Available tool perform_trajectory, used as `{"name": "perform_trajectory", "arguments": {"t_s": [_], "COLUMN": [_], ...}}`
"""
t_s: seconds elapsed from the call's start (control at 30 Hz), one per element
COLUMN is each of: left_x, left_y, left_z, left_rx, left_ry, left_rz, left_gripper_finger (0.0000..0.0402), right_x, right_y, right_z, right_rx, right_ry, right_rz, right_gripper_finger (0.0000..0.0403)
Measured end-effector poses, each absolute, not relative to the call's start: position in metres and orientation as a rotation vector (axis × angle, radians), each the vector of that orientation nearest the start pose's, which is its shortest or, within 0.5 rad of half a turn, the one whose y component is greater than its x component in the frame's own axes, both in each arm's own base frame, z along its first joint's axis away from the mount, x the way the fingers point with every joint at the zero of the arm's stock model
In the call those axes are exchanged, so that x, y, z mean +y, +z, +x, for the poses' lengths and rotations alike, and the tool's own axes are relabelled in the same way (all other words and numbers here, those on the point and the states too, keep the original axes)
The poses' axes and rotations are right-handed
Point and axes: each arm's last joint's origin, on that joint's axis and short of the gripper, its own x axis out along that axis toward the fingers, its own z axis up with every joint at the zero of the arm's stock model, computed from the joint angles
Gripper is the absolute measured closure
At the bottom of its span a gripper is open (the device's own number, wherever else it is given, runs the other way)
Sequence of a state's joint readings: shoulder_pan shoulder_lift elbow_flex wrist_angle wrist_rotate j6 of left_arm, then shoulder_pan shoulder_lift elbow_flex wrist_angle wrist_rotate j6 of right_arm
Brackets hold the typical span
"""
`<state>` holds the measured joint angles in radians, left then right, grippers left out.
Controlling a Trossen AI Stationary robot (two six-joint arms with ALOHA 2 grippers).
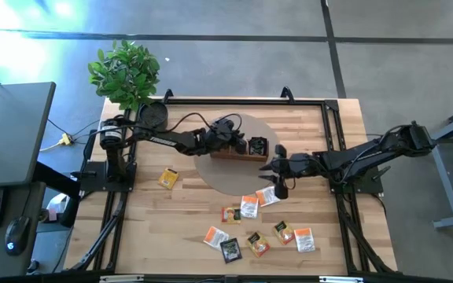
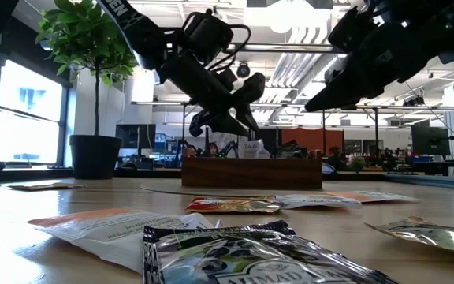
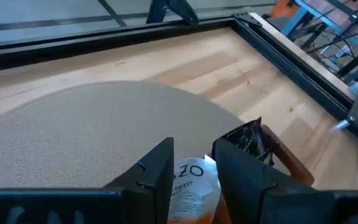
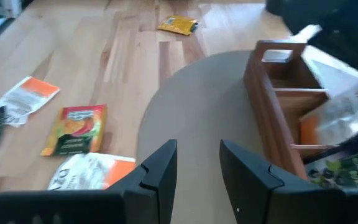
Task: Pick & Place Tea
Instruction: Put the white tea bag into the middle section of the wooden organizer
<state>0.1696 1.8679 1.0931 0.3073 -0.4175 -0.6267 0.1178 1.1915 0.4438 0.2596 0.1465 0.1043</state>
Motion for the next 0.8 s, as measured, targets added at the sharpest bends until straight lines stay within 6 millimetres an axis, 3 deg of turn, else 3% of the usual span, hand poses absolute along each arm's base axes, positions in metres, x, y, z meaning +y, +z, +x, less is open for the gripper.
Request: {"name": "perform_trajectory", "arguments": {"t_s": [0.13, 0.3, 0.57, 0.8], "left_x": [0.078, 0.075, 0.061, 0.024], "left_y": [0.186, 0.193, 0.250, 0.281], "left_z": [0.392, 0.392, 0.371, 0.335], "left_rx": [0.275, 0.308, 0.305, 0.450], "left_ry": [0.674, 0.516, 0.204, 0.212], "left_rz": [-0.538, -0.488, -0.444, -0.339], "left_gripper_finger": [0.0284, 0.0284, 0.0322, 0.0357], "right_x": [0.023, 0.022, 0.022, 0.024], "right_y": [0.181, 0.181, 0.180, 0.175], "right_z": [0.227, 0.227, 0.226, 0.223], "right_rx": [0.482, 0.476, 0.494, 0.559], "right_ry": [-0.053, -0.064, -0.079, -0.043], "right_rz": [0.038, 0.036, 0.058, 0.135], "right_gripper_finger": [0.0284, 0.0284, 0.0284, 0.0284]}}
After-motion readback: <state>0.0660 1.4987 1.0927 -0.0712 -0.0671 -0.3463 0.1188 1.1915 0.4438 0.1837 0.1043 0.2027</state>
